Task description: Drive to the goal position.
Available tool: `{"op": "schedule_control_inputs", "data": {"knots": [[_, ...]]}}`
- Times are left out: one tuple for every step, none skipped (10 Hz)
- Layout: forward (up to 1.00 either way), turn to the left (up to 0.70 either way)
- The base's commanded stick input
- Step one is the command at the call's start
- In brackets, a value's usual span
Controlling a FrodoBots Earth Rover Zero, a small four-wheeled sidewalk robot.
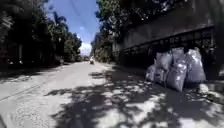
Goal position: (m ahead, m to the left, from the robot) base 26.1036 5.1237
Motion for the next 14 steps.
{"op": "schedule_control_inputs", "data": {"knots": [[1.0,0.05],[1.0,0.05],[1.0,0.05],[1.0,0.21],[1.0,0.24],[1.0,0.04],[1.0,0.03],[1.0,0.01],[1.0,0.0],[1.0,0.0],[1.0,0.0],[1.0,0.0],[1.0,-0.04],[1.0,-0.14]]}}
